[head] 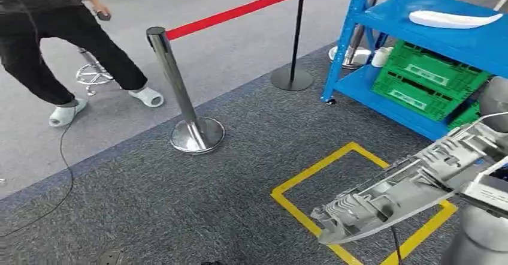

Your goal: Take the parts from the cabinet and place them on the table.

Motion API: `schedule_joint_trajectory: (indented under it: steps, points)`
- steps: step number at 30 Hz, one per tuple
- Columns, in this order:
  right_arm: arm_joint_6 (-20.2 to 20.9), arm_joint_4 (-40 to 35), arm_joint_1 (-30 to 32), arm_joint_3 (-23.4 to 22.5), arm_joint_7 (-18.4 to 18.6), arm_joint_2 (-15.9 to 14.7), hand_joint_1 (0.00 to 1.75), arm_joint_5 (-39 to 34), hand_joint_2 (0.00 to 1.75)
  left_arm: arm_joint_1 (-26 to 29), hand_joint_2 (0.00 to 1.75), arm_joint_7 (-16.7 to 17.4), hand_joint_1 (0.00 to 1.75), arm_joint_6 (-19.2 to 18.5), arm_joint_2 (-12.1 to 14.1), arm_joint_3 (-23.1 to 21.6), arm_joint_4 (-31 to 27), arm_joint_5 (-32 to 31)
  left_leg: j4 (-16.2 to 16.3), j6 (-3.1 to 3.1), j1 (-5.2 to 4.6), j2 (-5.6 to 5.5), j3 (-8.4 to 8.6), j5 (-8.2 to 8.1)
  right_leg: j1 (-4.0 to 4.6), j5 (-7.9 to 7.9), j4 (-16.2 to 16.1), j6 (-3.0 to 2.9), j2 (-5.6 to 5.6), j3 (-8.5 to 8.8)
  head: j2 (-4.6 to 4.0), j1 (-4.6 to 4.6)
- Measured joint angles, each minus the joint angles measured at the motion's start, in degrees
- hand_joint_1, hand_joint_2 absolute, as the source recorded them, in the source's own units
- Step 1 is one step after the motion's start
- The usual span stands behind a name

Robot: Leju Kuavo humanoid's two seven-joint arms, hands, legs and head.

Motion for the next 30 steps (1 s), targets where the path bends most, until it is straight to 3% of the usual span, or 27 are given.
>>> schedule_joint_trajectory:
  steps: [1, 2, 3, 4, 5, 6, 8, 9, 10, 11, 13, 14, 15, 16, 17, 18, 19, 20, 23, 24, 25, 26, 28, 29, 30]
  points:
    - [0.00, 0.00, 0.00, -0.07, 0.02, 0.00, 1.75, -0.02, 1.75, 0.02, 1.75, 0.00, 0.00, 0.00, 0.00, 0.00, 0.00, 0.02, -3.24, 0.04, 0.00, 0.23, 1.68, 2.13, 0.00, -0.06, 0.00, 0.09, -0.75, 0.04, 0.00, 0.00]
    - [-0.09, 0.00, 0.13, -0.13, -0.02, 0.00, 1.75, -0.13, 1.75, 0.00, 1.75, -0.04, 0.00, 0.00, 0.02, 0.00, 0.00, 0.09, -8.44, 0.20, -0.02, 0.93, 4.55, 4.58, 0.00, -0.14, 0.00, 0.22, -1.42, 0.18, 0.00, 0.00]
    - [-0.30, -0.02, 0.44, -0.15, -0.43, 0.00, 1.75, -0.89, 1.75, -0.04, 1.75, -0.17, 0.00, -0.02, 0.04, 0.00, 0.00, 0.17, -13.89, 0.43, -0.15, 3.03, 7.85, 6.49, 0.02, -0.30, 0.00, 0.47, -2.08, 0.45, 0.00, -0.02]
    - [-0.50, -0.11, 0.87, -0.33, -1.03, 0.00, 1.75, -2.10, 1.75, -0.15, 1.75, -0.17, 0.00, 0.07, 0.02, 0.00, 0.00, 0.20, -17.43, 0.60, -0.56, 6.90, 10.10, 6.43, 0.55, -0.59, 0.10, 0.84, -2.69, 0.60, 0.00, -0.04]
    - [-0.72, -0.15, 1.25, -0.77, -1.69, 0.00, 1.75, -3.33, 1.75, -0.36, 1.75, -0.13, 0.00, 0.31, 0.00, 0.00, 0.00, 0.26, -17.77, 1.30, -0.63, 5.76, 9.91, 6.49, 0.72, -0.82, 0.20, 1.16, -3.16, 0.58, 0.00, -0.09]
    - [-0.74, -0.15, 1.44, -1.50, -2.75, 0.00, 1.75, -5.07, 1.75, -0.30, 1.75, 0.26, 0.00, 0.65, 0.00, 0.02, 0.00, 0.26, -17.86, 1.59, -0.69, 5.01, 9.70, 6.47, 0.77, -0.77, -0.02, 1.40, -3.83, 0.82, 0.00, 0.37]
    - [-0.33, -0.15, 2.16, -2.63, -4.27, 0.15, 1.75, -7.65, 1.75, 0.04, 1.75, 2.19, 0.00, 1.88, 0.04, 0.04, 0.00, -0.29, -18.09, 2.30, -0.83, 3.43, 9.67, 6.48, 0.68, -0.89, -0.61, 2.12, -5.35, 1.61, 0.00, 0.28]
    - [-0.35, -0.13, 2.89, -3.24, -4.99, 0.17, 1.75, -8.35, 1.75, 0.38, 1.75, 2.65, 0.00, 2.10, 0.07, 0.04, 0.00, -0.66, -18.52, 2.79, -0.29, 2.72, 10.08, 6.82, 0.39, -1.38, -0.31, 2.62, -3.60, 1.52, 0.00, 0.46]
    - [-0.48, -0.18, 3.84, -3.65, -5.73, 0.44, 1.75, -8.74, 1.75, 0.61, 1.75, 2.75, 0.00, 2.14, 0.11, 0.04, 0.00, -0.85, -18.53, 3.10, -0.16, 2.16, 10.14, 6.87, 0.30, -2.70, 1.46, 2.67, -0.33, 0.97, 0.00, 0.65]
    - [-0.59, -0.26, 4.61, -4.11, -6.12, 0.48, 1.75, -8.92, 1.75, 0.59, 1.75, 2.82, 0.00, 2.25, 0.31, 0.04, -0.02, -0.98, -18.52, 3.34, -0.14, 1.41, 10.11, 6.92, 0.33, -4.82, 5.23, 2.63, 1.45, -0.82, 0.00, 0.88]
    - [-0.66, -0.28, 5.69, -4.72, -6.43, 0.57, 1.75, -9.13, 1.75, 0.54, 1.75, 2.84, 0.00, 2.29, 0.42, 0.04, -0.02, -1.03, -18.49, 3.51, -0.24, -0.32, 10.07, 6.86, 0.42, -8.95, 15.29, 2.73, 2.49, -5.90, 0.00, 1.16]
    - [-0.68, -0.28, 6.24, -4.98, -6.56, 0.72, 1.75, -9.29, 1.75, 0.60, 1.75, 2.84, 0.00, 2.32, 0.48, 0.04, 0.00, -1.09, -18.47, 3.51, -0.27, -1.15, 10.09, 6.85, 0.46, -9.37, 17.92, 2.70, 2.51, -7.49, 0.00, 1.11]
    - [-0.79, -0.28, 6.91, -5.18, -6.89, 0.92, 1.75, -9.64, 1.75, 0.74, 1.75, 2.78, 0.00, 2.47, 0.55, 0.04, -0.02, -1.11, -18.45, 3.51, -0.27, -2.06, 10.15, 6.85, 0.45, -8.27, 17.65, 2.64, 2.52, -7.76, 0.00, 1.11]
    - [-0.76, -0.28, 7.65, -5.36, -7.21, 1.25, 1.75, -10.08, 1.75, 0.86, 1.75, 2.51, 0.00, 2.62, 0.61, 0.04, -0.02, -1.14, -18.45, 3.49, -0.22, -3.03, 10.23, 6.85, 0.38, -5.97, 14.76, 2.61, 2.54, -6.67, 0.00, 1.16]
    - [-0.70, -0.28, 8.30, -5.62, -7.56, 1.66, 1.75, -10.47, 1.75, 0.95, 1.75, 2.34, 0.00, 2.60, 0.63, 0.04, -0.02, -1.12, -18.41, 3.40, -0.14, -3.94, 10.34, 6.83, 0.27, -3.28, 10.17, 2.55, 2.76, -4.65, 0.00, 1.14]
    - [-0.68, -0.28, 8.88, -5.86, -8.05, 1.97, 1.75, -10.67, 1.75, 0.99, 1.75, 2.34, 0.00, 2.40, 0.66, 0.04, -0.02, -1.18, -18.33, 3.15, -0.06, -4.81, 10.44, 6.78, 0.04, -0.83, 5.02, 2.57, 3.72, -2.23, 0.00, 1.16]
    - [-0.70, -0.22, 9.37, -6.01, -8.79, 2.27, 1.75, -10.66, 1.75, 1.04, 1.75, 2.56, 0.00, 2.18, 0.79, 0.04, -0.02, -1.60, -18.17, 2.71, -0.10, -5.60, 10.19, 6.70, -0.68, -0.01, 1.04, 2.90, 7.86, -0.50, 0.00, 1.22]
    - [-0.68, -0.13, 9.89, -6.25, -9.38, 2.65, 1.75, -10.62, 1.75, 0.99, 1.75, 3.04, 0.00, 1.94, 0.90, 0.02, -0.02, -1.92, -17.46, 2.40, -0.34, -6.31, 9.73, 6.60, -0.84, -0.37, 0.30, 2.68, 8.38, 0.04, 0.00, 1.09]
    - [-0.63, -0.07, 11.20, -6.41, -9.95, 3.39, 1.75, -10.86, 1.75, 1.74, 1.75, 3.98, 0.00, 1.73, 0.70, -0.35, -0.02, -3.74, -18.16, 1.24, 0.23, -7.85, 9.31, 7.26, -0.19, -0.27, 0.67, 1.59, 6.65, -0.24, 0.00, 1.11]
    - [-0.59, -0.11, 11.45, -6.54, -10.34, 3.59, 1.75, -11.52, 1.75, 1.96, 1.75, 4.50, 0.00, 1.84, 0.70, -0.61, -0.02, -4.09, -17.98, 1.07, 0.24, -7.79, 9.21, 7.02, -0.57, -0.01, 0.20, 1.07, 5.68, 0.04, 0.00, 1.16]
    - [-0.37, -0.13, 11.66, -6.71, -10.56, 3.78, 1.75, -11.98, 1.75, 2.04, 1.75, 4.90, 0.00, 1.88, 0.52, -0.90, -0.02, -4.22, -16.80, 0.84, -0.24, -4.14, 8.71, 6.07, -0.44, -0.03, 0.07, 0.67, 5.04, 0.24, 0.00, 0.81]
    - [-0.35, -0.37, 11.99, -6.99, -10.69, 3.89, 1.75, -12.33, 1.75, 1.83, 1.75, 5.03, 0.00, 1.97, 0.35, -1.09, -0.02, -4.24, -13.25, 0.57, -0.24, -1.78, 6.85, 3.83, -0.26, -0.10, 0.07, 0.36, 4.14, 0.29, 0.00, 0.39]
    - [-0.24, -0.46, 12.44, -7.37, -10.80, 4.00, 1.75, -12.35, 1.75, 1.43, 1.75, 5.16, 0.00, 1.95, 0.09, -1.22, -0.02, -4.44, -3.86, 0.32, 0.02, -0.22, 2.15, -0.40, 0.04, -0.25, 0.07, 0.12, 2.33, 0.28, 0.00, 0.46]
    - [-0.17, -0.46, 12.52, -7.43, -10.80, 4.04, 1.75, -12.41, 1.75, 1.40, 1.75, 5.18, 0.00, 1.95, 0.02, -1.25, -0.02, -4.44, -0.38, 0.25, 0.07, -0.10, 0.42, -1.41, 0.13, -0.30, 0.07, 0.06, 1.52, 0.28, 0.00, 0.46]
    - [-0.15, -0.46, 12.57, -7.58, -10.80, 4.11, 1.75, -12.41, 1.75, 1.46, 1.75, 5.29, 0.00, 1.95, 0.02, -1.25, -0.02, -4.44, 0.35, 0.22, 0.07, -0.09, 0.04, -1.00, 0.17, -0.34, 0.07, 0.08, 0.77, 0.33, 0.00, 0.41]
